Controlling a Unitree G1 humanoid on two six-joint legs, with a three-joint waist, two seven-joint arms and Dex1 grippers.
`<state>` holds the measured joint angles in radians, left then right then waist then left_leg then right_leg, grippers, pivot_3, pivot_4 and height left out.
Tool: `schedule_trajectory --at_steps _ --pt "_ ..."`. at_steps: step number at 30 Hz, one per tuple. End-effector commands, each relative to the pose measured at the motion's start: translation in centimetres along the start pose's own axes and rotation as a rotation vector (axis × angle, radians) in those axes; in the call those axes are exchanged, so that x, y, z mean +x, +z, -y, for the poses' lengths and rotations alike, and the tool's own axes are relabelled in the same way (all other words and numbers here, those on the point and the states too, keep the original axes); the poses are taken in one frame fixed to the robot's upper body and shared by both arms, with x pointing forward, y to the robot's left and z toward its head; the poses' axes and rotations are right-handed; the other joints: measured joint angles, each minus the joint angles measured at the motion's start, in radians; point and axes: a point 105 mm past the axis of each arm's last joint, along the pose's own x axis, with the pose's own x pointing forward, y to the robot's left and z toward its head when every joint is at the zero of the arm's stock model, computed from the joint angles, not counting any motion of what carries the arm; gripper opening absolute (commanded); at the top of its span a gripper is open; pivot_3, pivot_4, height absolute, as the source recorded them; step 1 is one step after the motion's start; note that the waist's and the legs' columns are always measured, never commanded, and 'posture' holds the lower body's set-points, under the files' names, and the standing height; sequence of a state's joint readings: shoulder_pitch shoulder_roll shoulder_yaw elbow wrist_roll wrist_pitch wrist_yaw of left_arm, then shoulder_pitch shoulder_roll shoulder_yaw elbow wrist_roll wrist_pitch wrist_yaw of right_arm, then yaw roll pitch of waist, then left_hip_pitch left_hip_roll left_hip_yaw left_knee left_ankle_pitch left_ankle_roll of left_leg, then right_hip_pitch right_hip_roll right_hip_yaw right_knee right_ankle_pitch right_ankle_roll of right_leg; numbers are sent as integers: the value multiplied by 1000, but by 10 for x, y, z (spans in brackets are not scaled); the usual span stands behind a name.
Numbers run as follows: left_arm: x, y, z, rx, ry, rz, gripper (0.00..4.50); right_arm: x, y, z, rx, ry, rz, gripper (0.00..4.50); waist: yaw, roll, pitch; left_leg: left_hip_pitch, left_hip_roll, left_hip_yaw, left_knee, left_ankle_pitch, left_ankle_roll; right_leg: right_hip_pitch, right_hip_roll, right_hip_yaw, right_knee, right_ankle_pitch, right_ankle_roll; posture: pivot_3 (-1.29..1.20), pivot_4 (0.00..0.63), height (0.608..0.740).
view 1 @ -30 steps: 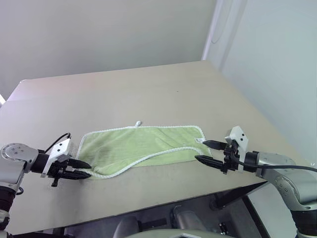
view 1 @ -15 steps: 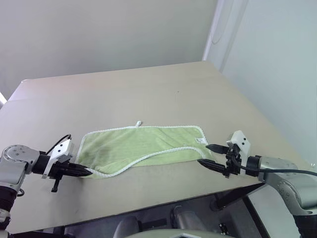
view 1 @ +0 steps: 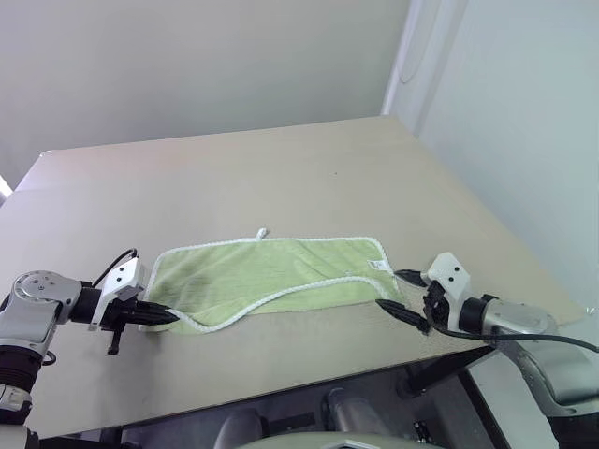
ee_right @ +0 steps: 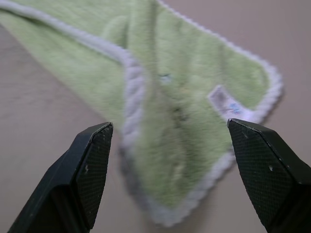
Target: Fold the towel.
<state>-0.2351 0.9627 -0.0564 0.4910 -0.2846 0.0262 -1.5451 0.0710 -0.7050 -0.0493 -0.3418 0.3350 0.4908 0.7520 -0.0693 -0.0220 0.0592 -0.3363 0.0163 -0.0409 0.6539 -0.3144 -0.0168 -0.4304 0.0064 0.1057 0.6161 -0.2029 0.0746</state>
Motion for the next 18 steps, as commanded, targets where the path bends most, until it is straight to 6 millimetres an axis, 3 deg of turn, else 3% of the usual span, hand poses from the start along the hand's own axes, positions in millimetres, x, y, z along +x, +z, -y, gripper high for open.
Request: schedule_trajectory --at_steps 1,9,14,18 --pt "-6 10 -9 33 49 24 16 0 11 5 -36 -28 46 3965 1 0 0 0 0 0 0 0 0 0 0 0 0 0 0 0 0 740" --pt "-4 10 -8 32 53 27 16 -4 12 -3 -51 -11 59 3965 0 0 0 0 0 0 0 0 0 0 0 0 0 0 0 0 0 740" --pt "-4 10 -10 29 57 26 16 -4 0 -8 -67 -3 20 3965 0 0 0 0 0 0 0 0 0 1 0 0 1 0 0 0 0 740" --pt "-4 12 -12 35 57 26 0 -6 -3 0 -79 -44 1 3098 0 0 0 0 0 0 1 0 0 1 0 0 1 0 0 0 0 740"
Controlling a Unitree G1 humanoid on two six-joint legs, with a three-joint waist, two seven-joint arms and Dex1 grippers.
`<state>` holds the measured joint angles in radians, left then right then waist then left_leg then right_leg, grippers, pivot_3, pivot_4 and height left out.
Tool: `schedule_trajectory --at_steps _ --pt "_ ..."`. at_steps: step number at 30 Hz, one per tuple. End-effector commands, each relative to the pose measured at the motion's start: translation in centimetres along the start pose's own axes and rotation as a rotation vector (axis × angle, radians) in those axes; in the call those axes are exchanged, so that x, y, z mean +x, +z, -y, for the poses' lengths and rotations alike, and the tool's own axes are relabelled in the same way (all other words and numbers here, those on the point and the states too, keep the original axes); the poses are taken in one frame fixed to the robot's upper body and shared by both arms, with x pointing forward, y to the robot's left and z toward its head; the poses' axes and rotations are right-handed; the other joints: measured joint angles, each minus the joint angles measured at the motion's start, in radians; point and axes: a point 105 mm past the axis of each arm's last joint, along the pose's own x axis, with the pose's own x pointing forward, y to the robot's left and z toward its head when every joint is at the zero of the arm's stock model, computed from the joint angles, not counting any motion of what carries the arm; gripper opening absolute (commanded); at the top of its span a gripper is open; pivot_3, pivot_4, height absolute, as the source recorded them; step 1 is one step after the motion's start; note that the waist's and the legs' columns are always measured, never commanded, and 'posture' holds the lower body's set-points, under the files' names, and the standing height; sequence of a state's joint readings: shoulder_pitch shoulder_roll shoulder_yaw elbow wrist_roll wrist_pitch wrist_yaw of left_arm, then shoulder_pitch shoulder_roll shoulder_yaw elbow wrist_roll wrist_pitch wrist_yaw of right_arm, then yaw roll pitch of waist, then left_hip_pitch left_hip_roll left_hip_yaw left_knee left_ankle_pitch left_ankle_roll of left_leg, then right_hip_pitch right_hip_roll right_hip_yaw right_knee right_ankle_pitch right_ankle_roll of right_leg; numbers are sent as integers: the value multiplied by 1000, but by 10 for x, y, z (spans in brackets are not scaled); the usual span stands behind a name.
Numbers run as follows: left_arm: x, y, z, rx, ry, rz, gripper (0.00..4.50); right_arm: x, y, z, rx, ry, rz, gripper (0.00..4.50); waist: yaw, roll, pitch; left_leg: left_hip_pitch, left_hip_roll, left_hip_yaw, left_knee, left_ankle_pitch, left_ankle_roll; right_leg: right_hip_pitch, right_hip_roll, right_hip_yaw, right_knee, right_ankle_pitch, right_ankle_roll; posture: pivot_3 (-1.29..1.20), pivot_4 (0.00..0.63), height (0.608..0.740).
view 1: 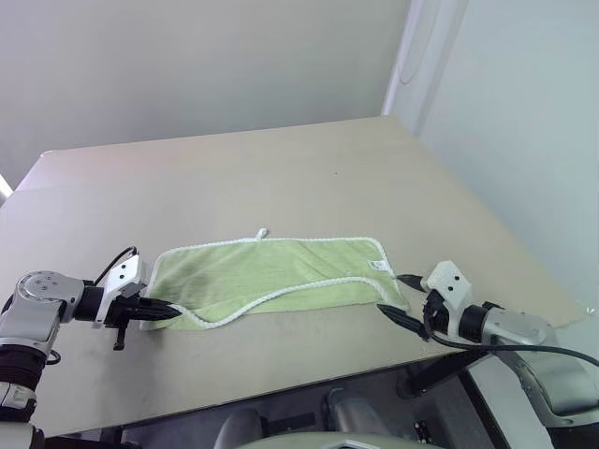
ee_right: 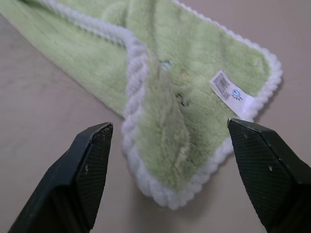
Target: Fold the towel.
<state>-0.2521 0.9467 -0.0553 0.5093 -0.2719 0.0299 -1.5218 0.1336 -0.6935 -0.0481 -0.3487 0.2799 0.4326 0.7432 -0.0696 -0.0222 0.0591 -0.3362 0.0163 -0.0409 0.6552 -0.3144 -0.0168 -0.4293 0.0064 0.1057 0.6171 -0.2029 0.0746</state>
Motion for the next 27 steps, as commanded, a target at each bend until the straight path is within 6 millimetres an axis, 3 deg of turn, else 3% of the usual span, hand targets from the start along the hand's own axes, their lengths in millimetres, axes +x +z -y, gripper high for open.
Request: schedule_trajectory --at_steps 1,8,14,20,24,27 --pt "-6 12 -8 43 32 21 0 -3 9 6 -51 -27 29 2741 0 0 0 0 0 0 0 0 0 0 0 0 0 0 0 0 0 740" --pt "-9 11 -8 32 35 24 0 -6 21 9 -8 -42 92 90 0 0 0 0 0 0 0 0 0 0 0 0 0 0 0 0 0 740" --pt "-16 14 -12 -15 68 69 0 -12 36 2 61 31 163 40 0 0 0 0 0 0 1 0 0 0 0 0 0 0 0 0 0 740" --pt "-31 44 -42 -118 215 263 0 -16 63 20 143 17 282 40 0 0 0 0 0 -1 6 0 0 0 0 0 2 0 0 0 0 740" --pt "-50 81 -76 -138 381 435 0 -18 89 38 143 7 365 40 1 -1 0 0 0 -2 9 0 0 3 0 -1 3 1 1 0 0 740" --pt "-65 116 -110 -133 572 560 0 -10 107 66 71 -71 396 40 1 -1 0 0 -1 -3 11 0 0 4 1 -1 2 2 3 0 0 740"
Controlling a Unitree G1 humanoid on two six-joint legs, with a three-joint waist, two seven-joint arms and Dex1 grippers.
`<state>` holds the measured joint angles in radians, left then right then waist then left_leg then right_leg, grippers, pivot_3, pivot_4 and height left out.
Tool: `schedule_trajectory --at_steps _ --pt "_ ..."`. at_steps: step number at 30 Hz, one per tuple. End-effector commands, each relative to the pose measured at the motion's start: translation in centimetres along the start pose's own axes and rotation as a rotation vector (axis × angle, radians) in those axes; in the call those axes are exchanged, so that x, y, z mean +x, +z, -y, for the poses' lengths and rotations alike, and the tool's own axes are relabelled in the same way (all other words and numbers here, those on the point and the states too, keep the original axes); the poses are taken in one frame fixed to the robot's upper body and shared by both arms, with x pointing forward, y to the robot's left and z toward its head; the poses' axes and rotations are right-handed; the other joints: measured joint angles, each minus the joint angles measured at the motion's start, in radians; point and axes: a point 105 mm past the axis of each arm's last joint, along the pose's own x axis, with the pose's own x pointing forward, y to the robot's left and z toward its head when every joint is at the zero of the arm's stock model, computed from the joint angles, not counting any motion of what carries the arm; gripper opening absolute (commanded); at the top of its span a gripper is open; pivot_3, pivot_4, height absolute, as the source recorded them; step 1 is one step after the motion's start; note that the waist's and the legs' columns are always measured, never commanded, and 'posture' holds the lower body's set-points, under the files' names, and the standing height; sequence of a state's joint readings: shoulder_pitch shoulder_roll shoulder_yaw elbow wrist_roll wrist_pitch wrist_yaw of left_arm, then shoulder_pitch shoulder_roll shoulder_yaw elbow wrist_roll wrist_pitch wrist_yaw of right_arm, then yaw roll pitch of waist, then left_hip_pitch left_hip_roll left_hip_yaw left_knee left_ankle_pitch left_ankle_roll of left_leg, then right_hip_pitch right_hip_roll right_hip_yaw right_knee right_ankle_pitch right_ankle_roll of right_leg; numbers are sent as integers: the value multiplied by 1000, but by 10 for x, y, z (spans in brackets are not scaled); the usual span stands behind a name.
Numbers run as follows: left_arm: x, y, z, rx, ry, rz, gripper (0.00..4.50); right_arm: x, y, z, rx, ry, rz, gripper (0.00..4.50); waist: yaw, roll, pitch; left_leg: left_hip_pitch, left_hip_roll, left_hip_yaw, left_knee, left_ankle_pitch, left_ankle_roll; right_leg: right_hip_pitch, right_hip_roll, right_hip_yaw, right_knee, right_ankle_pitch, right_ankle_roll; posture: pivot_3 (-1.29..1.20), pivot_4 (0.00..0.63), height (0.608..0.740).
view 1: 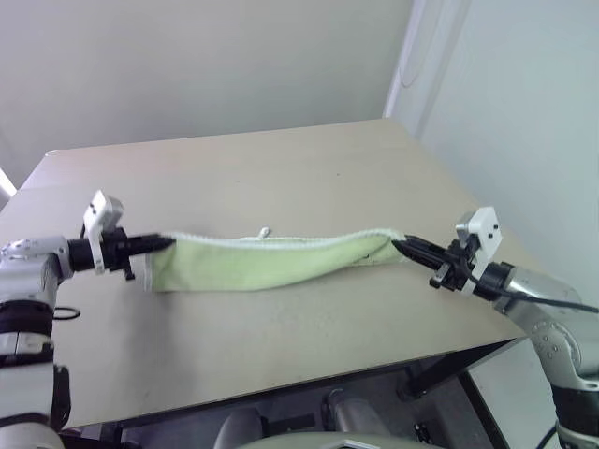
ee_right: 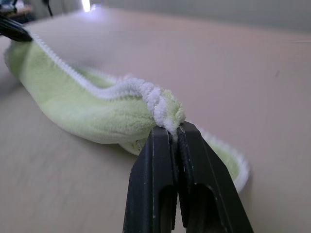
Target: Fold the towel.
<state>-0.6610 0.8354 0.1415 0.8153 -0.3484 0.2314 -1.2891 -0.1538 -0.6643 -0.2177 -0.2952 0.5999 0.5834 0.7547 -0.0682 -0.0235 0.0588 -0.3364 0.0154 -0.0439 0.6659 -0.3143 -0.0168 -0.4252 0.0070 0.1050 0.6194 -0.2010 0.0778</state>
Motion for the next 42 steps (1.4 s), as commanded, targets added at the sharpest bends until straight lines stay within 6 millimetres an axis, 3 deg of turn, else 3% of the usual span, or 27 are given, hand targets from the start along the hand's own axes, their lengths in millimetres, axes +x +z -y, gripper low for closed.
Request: schedule_trajectory --at_steps 1,7,11,13,16,18,24,32,42 --pt "7 50 -29 36 201 172 0 13 25 31 -98 -99 68 40 0 0 0 0 0 0 1 0 0 0 0 0 0 1 1 0 0 740" --pt "25 89 -54 83 451 268 0 48 49 89 -227 -318 100 40 -4 1 0 -1 -1 0 -3 0 0 0 0 1 -2 3 3 0 0 740" --pt "24 107 -62 131 569 296 0 54 78 117 -273 -431 181 40 -3 2 0 -3 -1 0 -4 -1 1 -3 0 1 -2 5 3 0 0 740" --pt "21 112 -64 171 604 298 0 54 91 124 -290 -452 219 40 -3 2 1 -4 -1 0 -4 -1 2 -3 0 1 -3 6 2 0 0 740" --pt "14 114 -67 198 625 300 0 53 92 123 -287 -412 230 40 -3 2 0 -4 -1 0 -4 -2 3 -3 0 1 -5 6 2 0 0 740" --pt "12 108 -65 216 590 273 0 52 83 116 -282 -360 215 40 -3 2 0 -4 -1 0 -4 -2 4 -3 0 1 -5 5 3 0 0 740" --pt "3 63 -46 264 336 135 0 37 40 60 -221 -93 137 40 -7 3 0 -4 -1 0 -4 -3 5 -3 0 1 -4 4 3 0 0 740" --pt "-48 -8 -9 173 36 -86 0 -5 0 -10 -115 129 -9 40 -4 2 0 -2 -1 0 -1 -3 6 -1 0 2 3 -1 1 0 0 740" --pt "-88 -55 31 66 -46 -251 0 -50 -44 -47 -17 265 -228 40 -2 -1 1 11 1 2 1 -3 5 4 -1 2 9 -4 -2 0 0 740"
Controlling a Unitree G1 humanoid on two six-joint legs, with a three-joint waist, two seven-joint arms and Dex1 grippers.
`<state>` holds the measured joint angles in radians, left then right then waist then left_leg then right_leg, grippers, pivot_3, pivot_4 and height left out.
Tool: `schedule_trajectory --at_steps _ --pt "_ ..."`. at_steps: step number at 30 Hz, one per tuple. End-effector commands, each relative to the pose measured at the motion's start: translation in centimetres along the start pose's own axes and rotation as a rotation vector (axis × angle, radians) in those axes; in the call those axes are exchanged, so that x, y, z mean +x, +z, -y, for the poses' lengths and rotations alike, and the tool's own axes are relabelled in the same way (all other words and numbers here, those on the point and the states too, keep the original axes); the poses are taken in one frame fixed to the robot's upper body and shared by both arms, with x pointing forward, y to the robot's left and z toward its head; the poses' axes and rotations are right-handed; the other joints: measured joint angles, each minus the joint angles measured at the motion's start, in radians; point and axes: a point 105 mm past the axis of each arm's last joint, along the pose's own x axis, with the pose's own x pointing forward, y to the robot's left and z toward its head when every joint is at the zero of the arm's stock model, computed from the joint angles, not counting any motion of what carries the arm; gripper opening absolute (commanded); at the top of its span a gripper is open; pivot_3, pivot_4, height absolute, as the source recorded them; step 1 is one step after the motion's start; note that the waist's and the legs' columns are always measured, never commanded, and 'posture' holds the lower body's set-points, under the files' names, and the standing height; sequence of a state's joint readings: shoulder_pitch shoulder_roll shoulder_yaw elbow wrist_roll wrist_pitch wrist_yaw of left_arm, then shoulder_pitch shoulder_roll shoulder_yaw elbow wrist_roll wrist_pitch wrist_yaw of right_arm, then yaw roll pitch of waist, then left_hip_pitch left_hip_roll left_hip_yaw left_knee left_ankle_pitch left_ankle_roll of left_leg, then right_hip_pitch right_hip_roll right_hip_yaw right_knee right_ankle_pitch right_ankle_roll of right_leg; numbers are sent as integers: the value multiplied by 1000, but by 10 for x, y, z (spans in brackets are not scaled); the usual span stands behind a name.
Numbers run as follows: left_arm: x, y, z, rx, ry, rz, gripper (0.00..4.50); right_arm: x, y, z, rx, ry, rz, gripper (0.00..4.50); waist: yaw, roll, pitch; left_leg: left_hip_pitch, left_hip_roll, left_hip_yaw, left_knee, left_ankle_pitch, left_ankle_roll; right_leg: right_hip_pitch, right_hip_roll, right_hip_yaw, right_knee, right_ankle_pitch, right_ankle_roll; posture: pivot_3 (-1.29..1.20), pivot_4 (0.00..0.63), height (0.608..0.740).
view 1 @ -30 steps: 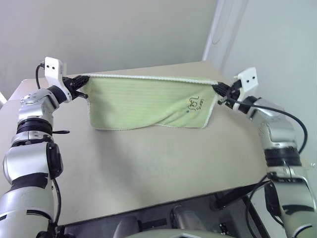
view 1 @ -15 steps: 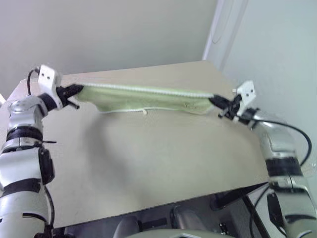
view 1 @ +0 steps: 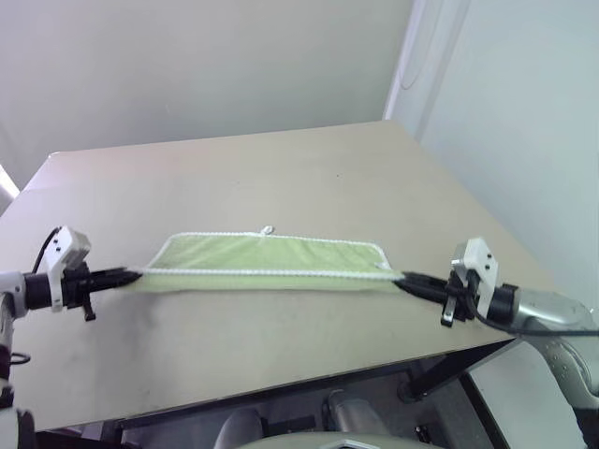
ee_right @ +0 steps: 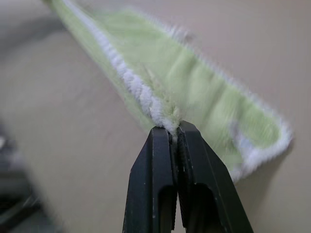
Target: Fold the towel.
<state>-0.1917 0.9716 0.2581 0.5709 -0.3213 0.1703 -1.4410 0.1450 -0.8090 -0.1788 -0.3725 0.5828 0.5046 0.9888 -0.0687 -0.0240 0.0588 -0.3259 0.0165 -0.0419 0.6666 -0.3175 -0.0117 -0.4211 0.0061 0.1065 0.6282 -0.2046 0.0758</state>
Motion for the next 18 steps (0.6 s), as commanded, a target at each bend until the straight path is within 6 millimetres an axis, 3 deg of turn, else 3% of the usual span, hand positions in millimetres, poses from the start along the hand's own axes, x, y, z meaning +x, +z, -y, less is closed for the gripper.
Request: schedule_trajectory --at_steps 1,5,12,18 --pt "-15 13 4 37 3 11 0 -12 8 -9 -40 36 -1 40 -2 0 1 1 0 1 0 0 0 1 0 0 0 0 0 0 0 740" --pt "-16 11 5 26 6 1 0 -14 0 -15 -35 71 -38 40 -4 1 2 3 3 3 -3 -1 -1 2 -1 -2 -8 0 0 0 0 740" --pt "10 17 -7 20 26 32 0 8 0 15 -18 -23 2 40 -5 1 3 2 17 12 -5 -2 -4 5 -1 -16 -31 0 0 0 0 740" --pt "30 17 -24 6 76 27 0 27 -8 39 5 -112 -1 40 -1 0 2 3 15 13 -6 -4 -3 5 -2 -13 -26 2 -1 0 0 740"
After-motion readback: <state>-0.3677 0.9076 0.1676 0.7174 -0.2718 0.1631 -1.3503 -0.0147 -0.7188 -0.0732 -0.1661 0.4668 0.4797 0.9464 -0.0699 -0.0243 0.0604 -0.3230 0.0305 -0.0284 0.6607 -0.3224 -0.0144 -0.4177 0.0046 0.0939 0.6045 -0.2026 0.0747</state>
